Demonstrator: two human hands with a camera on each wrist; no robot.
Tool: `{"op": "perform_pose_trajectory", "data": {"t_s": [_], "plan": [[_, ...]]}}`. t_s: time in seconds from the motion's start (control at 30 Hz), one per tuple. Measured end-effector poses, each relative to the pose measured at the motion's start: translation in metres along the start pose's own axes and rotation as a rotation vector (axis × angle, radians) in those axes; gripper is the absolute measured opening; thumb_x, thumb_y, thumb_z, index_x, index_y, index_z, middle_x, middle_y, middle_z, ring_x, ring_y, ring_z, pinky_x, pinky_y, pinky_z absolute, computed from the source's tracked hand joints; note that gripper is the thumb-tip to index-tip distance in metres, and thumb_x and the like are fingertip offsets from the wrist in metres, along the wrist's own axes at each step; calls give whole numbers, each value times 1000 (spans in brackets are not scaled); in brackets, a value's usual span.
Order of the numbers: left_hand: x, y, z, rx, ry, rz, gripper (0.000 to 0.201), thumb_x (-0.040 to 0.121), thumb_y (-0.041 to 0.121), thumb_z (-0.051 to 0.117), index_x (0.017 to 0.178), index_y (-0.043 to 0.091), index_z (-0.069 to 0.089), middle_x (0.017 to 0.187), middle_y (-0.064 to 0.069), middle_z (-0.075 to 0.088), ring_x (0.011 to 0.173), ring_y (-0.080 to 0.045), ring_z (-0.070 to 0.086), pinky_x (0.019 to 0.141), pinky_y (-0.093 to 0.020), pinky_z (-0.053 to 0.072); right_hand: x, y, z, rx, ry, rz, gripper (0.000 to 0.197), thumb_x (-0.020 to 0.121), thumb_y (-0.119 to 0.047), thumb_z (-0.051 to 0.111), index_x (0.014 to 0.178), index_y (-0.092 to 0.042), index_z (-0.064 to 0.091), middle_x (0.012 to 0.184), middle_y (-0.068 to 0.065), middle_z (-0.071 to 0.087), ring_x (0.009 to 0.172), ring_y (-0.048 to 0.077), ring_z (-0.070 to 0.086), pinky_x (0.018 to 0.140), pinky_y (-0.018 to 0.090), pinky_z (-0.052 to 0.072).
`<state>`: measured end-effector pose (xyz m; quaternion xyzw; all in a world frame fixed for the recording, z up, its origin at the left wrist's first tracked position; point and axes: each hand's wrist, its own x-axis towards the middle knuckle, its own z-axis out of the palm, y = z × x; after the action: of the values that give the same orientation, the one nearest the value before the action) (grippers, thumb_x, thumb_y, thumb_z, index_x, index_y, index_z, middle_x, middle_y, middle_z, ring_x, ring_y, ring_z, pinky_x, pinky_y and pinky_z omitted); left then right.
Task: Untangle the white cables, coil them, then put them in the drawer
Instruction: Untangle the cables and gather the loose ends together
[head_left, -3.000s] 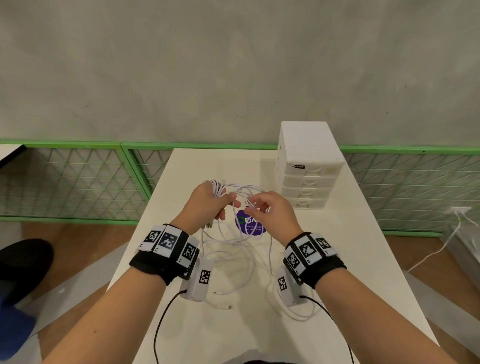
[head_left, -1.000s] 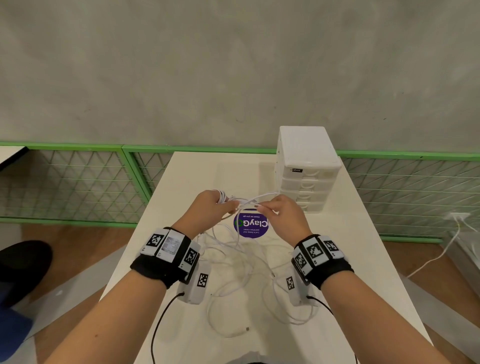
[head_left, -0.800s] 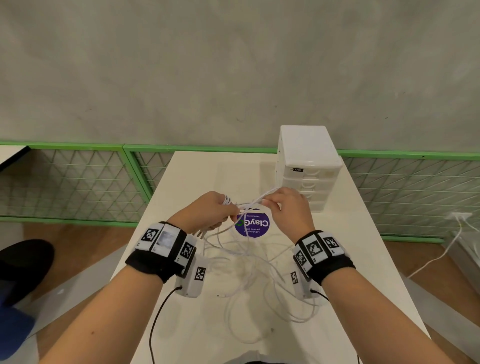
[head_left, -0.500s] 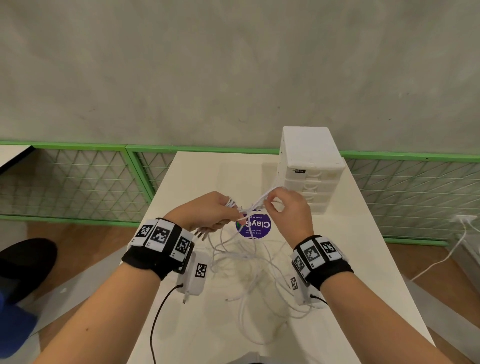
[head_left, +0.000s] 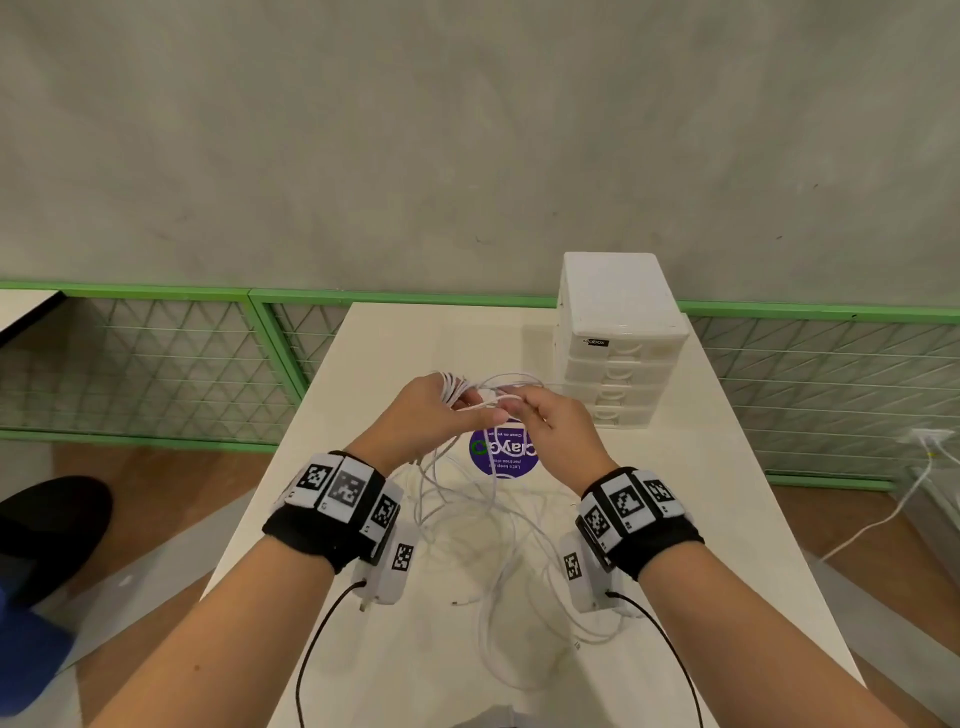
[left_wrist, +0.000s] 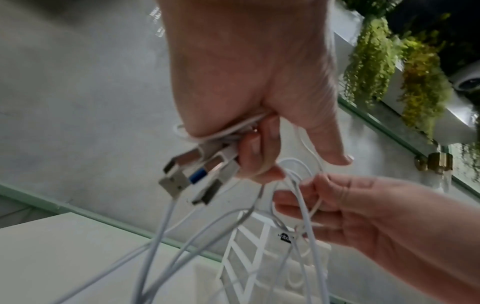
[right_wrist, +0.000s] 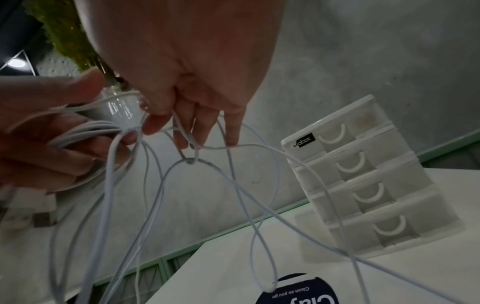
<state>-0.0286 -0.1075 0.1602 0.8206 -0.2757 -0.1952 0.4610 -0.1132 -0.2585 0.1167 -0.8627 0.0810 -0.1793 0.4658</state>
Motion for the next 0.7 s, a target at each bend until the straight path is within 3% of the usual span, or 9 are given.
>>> {"op": "perform_pose_trajectory", "data": {"t_s": [0.1,0.17,0.23,0.33,0.4,0.43,0.5,0.6,0.7], "plan": [[2,-5,9,116,98,35,49,64,39,86,81,3,58,68,4,52,62,-10,48,54,-19,37,-1,-1,4,51,-5,50,23,98,-24,44,83,-20,62,81,3,65,72,17,55,70,31,41],[4,-6,16,246,225,-1,51,60,47,85,80,11,56,70,9,51,62,-10,48,54,-24,36,-1,-3,6,160,-6,95,27,98,-20,43,76,-24,57,81,-1,61,77,15,52,73,26,40],[5,-5,22,315,355,-46,48,65,49,82,75,18,48,69,12,48,62,-8,48,50,-21,31,0,-8,4,247,-27,98,30,99,-16,41,73,-24,56,80,-4,59,77,6,51,72,14,38],[9,-7,26,319,466,-59,51,66,48,81,79,14,45,68,9,46,68,-16,54,47,-21,27,2,-13,-1,310,-72,96,31,99,-13,41,73,-21,57,80,-7,60,74,-4,52,70,6,38],[13,-11,26,271,502,-39,54,65,47,82,91,11,51,82,8,53,79,-16,57,56,-21,35,3,-15,-5,323,-69,108,31,98,-14,43,73,-22,59,80,-8,62,76,-2,54,72,6,39],[15,-13,26,230,487,-29,54,67,44,82,97,10,54,90,8,55,83,-13,56,64,-22,39,3,-15,-7,326,-45,115,28,97,-15,46,74,-22,62,80,-8,64,76,-1,56,73,7,40],[20,-15,24,111,379,26,40,73,35,80,95,7,60,86,5,64,76,-12,61,68,-26,43,3,-11,-9,373,75,150,17,91,-17,57,82,-18,71,82,-4,69,78,4,61,76,12,46],[20,-12,18,31,155,7,38,78,30,77,90,-4,64,76,-5,62,65,-15,55,64,-25,41,2,-2,-11,465,261,237,5,81,-12,70,83,-13,75,79,1,73,73,9,67,74,19,52],[18,-9,16,57,67,-46,44,76,35,78,88,-5,63,66,-1,53,55,-10,46,46,-13,32,1,3,-13,390,328,229,6,77,-16,74,76,-21,75,76,-6,73,71,5,67,72,16,50]]}}
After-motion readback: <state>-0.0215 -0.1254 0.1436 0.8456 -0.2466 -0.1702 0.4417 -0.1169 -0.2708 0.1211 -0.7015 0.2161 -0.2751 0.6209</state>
